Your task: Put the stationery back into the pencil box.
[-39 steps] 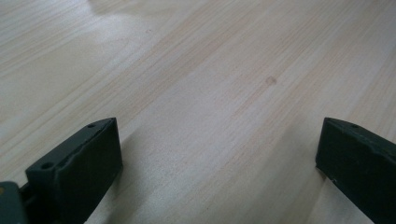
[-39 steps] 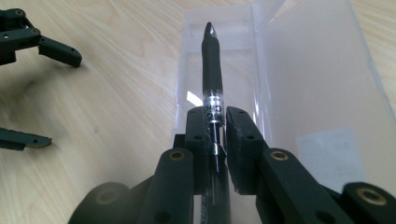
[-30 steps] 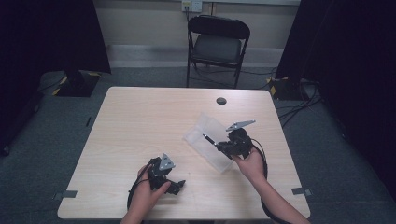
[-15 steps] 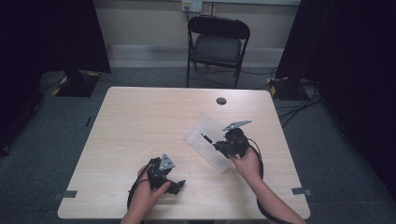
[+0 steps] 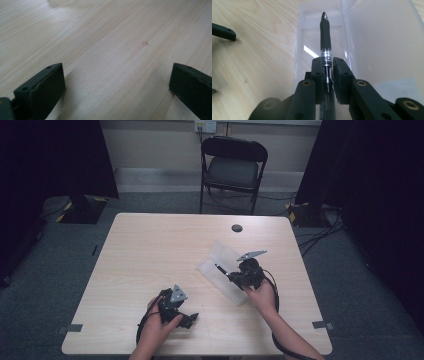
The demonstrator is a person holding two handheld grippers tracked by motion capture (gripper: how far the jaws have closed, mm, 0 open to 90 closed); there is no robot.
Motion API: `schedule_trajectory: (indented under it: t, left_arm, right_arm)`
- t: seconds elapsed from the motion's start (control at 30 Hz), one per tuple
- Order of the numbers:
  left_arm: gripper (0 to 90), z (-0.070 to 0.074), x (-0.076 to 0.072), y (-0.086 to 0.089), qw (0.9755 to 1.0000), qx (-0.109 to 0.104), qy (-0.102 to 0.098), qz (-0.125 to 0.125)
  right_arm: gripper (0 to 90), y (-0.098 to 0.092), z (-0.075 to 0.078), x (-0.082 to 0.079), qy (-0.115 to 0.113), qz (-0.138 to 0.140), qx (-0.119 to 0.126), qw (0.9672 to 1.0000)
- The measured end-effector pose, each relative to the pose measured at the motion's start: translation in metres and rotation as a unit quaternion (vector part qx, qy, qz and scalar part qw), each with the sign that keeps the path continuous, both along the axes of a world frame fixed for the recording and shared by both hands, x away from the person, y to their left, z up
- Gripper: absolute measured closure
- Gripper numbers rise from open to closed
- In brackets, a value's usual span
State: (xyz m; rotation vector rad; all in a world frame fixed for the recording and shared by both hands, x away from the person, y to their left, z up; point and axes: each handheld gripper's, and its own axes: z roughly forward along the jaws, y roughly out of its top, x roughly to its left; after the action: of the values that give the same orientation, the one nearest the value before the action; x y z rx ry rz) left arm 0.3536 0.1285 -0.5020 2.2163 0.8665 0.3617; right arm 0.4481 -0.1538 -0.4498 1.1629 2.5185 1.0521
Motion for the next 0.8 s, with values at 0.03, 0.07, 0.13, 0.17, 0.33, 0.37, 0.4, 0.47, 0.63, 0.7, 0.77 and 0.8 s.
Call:
schedule_trajectory:
  t: [0.03, 0.07, 0.13, 0.17, 0.33, 0.37, 0.4, 0.47, 0.63, 0.7, 0.77, 0.8]
  left_arm:
    - [0.0, 0.0, 0.0, 0.0, 1.0, 0.0, 0.0, 0.0]
    - [0.0, 0.0, 0.0, 0.0, 1.0, 0.0, 0.0, 0.0]
    - [0.0, 0.0, 0.0, 0.0, 1.0, 0.0, 0.0, 0.0]
    - [0.0, 0.0, 0.0, 0.0, 1.0, 0.0, 0.0, 0.0]
    - [0.0, 0.0, 0.0, 0.0, 1.0, 0.0, 0.0, 0.0]
    - [0.0, 0.0, 0.0, 0.0, 1.0, 0.0, 0.0, 0.0]
    - [0.0, 0.0, 0.0, 0.0, 1.0, 0.0, 0.0, 0.0]
    - [0.0, 0.0, 0.0, 0.0, 1.0, 0.0, 0.0, 0.0]
    - [0.0, 0.0, 0.0, 0.0, 1.0, 0.0, 0.0, 0.0]
    - [0.0, 0.0, 0.0, 0.0, 1.0, 0.0, 0.0, 0.0]
    - [0.0, 0.0, 0.0, 0.0, 1.0, 0.0, 0.0, 0.0]
    - [0.0, 0.0, 0.0, 0.0, 1.0, 0.0, 0.0, 0.0]
  right_arm:
    - [79.6, 0.0, -0.0006, 0.0003, 0.001, -0.002, 0.0, 1.0]
    - [79.6, 0.0, -0.0011, 0.0006, -0.001, -0.003, 0.001, 1.0]
    - [79.6, 0.0, -0.0015, 0.0011, -0.001, -0.006, 0.001, 1.0]
    - [79.6, 0.0001, -0.0018, 0.0014, 0.0, -0.005, 0.002, 1.0]
    - [79.5, 0.0013, -0.0035, 0.0028, -0.001, -0.006, 0.002, 1.0]
    - [79.5, 0.0014, -0.0039, 0.0029, -0.001, -0.005, 0.003, 1.0]
    - [79.5, 0.0016, -0.0042, 0.0029, 0.0, -0.008, 0.003, 1.0]
    - [79.6, 0.002, -0.0057, 0.0031, -0.002, -0.004, 0.002, 1.0]
    - [79.5, 0.0029, -0.0078, 0.0032, -0.002, -0.005, 0.003, 1.0]
    - [79.5, 0.0029, -0.0082, 0.0035, -0.001, -0.006, 0.003, 1.0]
    - [79.5, 0.0028, -0.0083, 0.0042, -0.003, -0.007, 0.002, 1.0]
    - [79.5, 0.0027, -0.0083, 0.0043, -0.003, -0.007, 0.003, 1.0]
